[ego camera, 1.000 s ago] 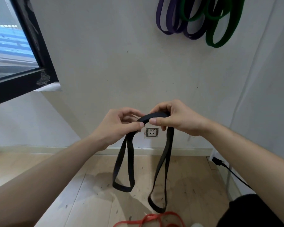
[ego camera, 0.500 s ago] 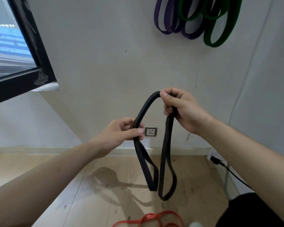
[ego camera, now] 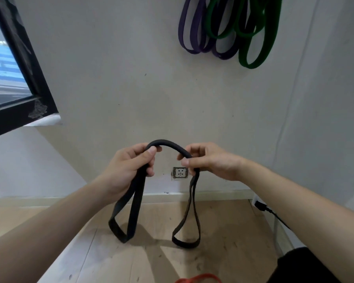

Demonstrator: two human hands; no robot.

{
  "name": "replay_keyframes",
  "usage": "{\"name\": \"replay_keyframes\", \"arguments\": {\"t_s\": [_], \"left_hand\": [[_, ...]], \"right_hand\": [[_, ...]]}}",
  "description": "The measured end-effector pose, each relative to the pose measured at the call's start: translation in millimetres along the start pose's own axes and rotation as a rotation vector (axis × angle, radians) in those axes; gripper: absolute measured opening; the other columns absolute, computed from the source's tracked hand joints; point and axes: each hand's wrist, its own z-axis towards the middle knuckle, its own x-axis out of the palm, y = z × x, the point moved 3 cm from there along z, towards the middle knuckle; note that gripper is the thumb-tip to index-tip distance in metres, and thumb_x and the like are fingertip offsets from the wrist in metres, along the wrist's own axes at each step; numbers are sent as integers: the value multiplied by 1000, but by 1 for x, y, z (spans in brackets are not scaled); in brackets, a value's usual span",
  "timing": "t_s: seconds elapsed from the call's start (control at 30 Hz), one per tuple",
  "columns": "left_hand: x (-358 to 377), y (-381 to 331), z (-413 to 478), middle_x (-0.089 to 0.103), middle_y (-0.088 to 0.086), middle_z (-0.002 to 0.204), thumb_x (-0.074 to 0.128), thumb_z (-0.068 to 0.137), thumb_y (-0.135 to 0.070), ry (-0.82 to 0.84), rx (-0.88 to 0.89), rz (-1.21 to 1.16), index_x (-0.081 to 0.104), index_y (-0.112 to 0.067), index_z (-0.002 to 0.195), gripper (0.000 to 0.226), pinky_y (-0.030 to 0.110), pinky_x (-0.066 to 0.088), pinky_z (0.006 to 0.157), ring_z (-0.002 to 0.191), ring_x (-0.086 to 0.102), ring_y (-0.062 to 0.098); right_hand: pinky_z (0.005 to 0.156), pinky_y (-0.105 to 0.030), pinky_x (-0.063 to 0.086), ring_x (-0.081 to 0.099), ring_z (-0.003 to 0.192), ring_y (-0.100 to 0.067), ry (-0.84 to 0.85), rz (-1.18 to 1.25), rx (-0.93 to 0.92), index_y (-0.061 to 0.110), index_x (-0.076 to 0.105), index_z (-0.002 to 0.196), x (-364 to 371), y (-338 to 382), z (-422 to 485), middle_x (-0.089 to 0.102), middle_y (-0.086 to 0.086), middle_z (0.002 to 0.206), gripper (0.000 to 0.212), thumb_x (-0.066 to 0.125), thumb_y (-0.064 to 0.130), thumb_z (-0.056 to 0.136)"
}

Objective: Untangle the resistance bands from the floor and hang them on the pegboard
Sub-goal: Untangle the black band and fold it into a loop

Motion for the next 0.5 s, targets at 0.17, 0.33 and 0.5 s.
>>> {"name": "replay_keyframes", "arguments": {"t_s": [0.17,0.33,0.5], "left_hand": [[9,2,3,55,-1,69,69,89,-42,79,-26,159,78,-18,99,27,23,52,63,60,53,13],[12,2,10,58,4,65,66,86,-44,22,-46,208,76,-19,84,27,24,53,63,62,56,18],[10,6,12,73,6,76,81,81,-32,36,-27,260,78,-22,93,16,22,56,75,75,71,17]], "right_hand": [[78,-32,56,64,76,-18,-17,75,-121,10,66,118,24,11,14,66,-1,84,26,70,16,93],[60,-23,46,50,65,-15,-119,-46,-189,-1,69,110,21,24,16,64,-5,81,22,64,16,98],[60,-25,40,45,61,-16,-175,-83,-210,-1,66,110,13,34,14,51,-2,65,21,54,16,103]]}}
